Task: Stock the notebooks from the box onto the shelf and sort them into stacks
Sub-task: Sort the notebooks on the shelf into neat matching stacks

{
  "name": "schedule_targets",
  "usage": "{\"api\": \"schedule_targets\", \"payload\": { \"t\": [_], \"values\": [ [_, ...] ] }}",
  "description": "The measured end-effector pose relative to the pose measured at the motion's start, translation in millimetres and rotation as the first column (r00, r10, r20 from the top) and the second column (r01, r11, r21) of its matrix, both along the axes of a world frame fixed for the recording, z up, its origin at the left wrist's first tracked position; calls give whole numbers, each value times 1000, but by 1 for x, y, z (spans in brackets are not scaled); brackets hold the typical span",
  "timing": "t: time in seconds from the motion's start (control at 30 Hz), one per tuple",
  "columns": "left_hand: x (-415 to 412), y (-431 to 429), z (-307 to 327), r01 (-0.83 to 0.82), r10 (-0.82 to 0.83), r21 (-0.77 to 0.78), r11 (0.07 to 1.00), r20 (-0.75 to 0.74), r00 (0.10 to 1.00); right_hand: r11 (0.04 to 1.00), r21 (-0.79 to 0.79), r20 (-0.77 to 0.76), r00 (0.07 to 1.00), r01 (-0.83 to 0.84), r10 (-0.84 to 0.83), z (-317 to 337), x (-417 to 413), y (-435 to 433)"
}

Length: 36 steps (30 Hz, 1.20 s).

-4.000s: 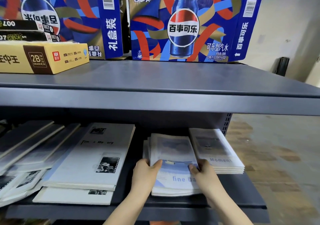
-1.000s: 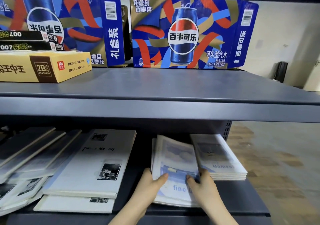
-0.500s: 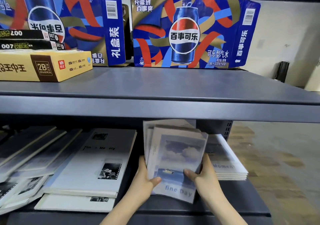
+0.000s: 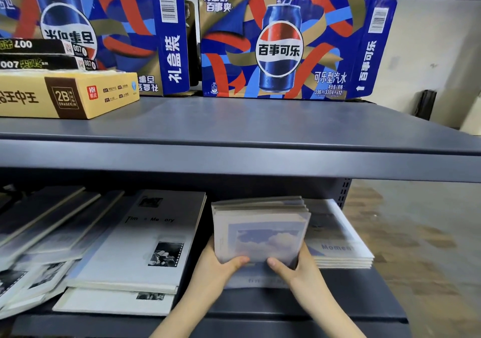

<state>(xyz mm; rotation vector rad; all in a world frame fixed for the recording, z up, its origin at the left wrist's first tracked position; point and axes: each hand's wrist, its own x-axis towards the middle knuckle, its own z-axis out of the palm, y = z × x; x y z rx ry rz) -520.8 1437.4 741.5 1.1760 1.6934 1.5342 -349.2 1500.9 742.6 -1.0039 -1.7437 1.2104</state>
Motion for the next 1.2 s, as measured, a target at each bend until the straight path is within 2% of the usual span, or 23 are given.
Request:
{"api": "schedule_targets", "payload": {
  "t": [0.23, 0.37, 0.53, 0.63, 0.83, 1.1, 1.2],
  "values": [
    [3, 2, 3, -12, 13, -11, 1000, 22, 1000, 999, 34, 21, 1000, 22, -23, 7, -7, 5],
    [4, 3, 5, -92, 92, -9, 996, 53, 994, 1000, 5, 83, 996, 19, -19, 14, -13, 7],
    [3, 7, 12, -65, 82, -136, 989, 122, 989, 998, 0, 226, 973, 59, -57, 11, -18, 15],
    [1, 8, 13, -9, 40, -202, 979, 149, 988, 993, -65, 216, 973, 98, -81, 6, -18, 15],
    [2, 11, 1, -79, 157, -308, 948, 237, 959, 988, -94, 284, 955, 118, -87, -1, -16, 22],
    [-5, 14, -9, -147, 247, -363, 920, 247, 937, 985, -135, 406, 913, 109, -45, -2, -16, 25],
    [-6, 15, -11, -158, 260, -369, 916, 246, 934, 978, -113, 434, 894, 173, -108, -8, -18, 28]
  ]
}}
